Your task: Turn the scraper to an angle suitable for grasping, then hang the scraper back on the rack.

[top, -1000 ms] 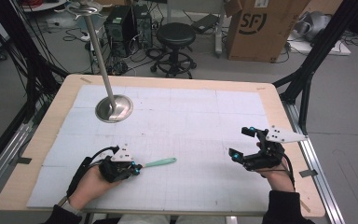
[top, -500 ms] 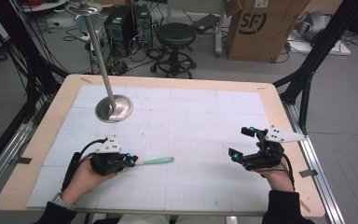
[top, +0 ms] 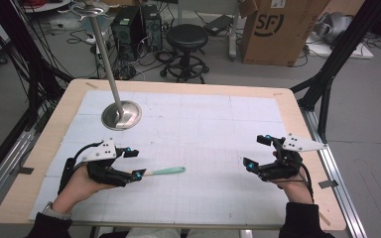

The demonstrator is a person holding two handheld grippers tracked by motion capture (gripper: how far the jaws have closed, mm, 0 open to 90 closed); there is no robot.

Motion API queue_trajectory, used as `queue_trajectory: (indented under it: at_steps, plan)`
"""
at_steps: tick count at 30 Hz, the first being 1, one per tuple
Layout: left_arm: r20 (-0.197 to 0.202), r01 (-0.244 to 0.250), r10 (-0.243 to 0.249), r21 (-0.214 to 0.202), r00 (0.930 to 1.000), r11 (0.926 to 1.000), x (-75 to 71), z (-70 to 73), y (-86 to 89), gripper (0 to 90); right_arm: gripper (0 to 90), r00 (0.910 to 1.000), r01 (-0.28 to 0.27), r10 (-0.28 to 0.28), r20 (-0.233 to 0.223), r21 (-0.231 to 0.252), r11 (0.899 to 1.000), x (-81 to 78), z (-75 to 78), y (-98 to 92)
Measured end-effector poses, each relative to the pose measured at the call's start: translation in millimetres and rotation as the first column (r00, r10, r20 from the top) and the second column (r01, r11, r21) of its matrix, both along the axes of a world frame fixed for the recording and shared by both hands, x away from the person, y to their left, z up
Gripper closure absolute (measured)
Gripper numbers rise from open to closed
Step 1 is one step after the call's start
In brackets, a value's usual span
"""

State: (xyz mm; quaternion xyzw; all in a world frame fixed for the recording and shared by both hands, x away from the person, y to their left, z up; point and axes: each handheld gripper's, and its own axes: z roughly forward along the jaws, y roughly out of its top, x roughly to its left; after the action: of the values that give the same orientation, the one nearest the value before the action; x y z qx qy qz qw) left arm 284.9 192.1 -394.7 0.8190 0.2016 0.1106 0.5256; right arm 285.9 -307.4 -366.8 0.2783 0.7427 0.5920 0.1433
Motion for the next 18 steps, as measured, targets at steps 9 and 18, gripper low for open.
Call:
queue_trajectory:
  at_steps: [9,18]
  plan:
    - [-0.019,0.106,-0.105,0.062,0.9943,0.9924,7.4,14.6,-7.6,19.9,0.9,1.0000,-0.005,0.005,0.002,0.004,1.000,0.7,0.1,2.2]
    - [-0.090,0.124,-0.111,0.148,0.9897,0.9812,29.8,17.5,-14.9,22.8,0.9,1.0000,-0.004,0.004,0.002,0.012,1.000,0.3,0.5,0.4]
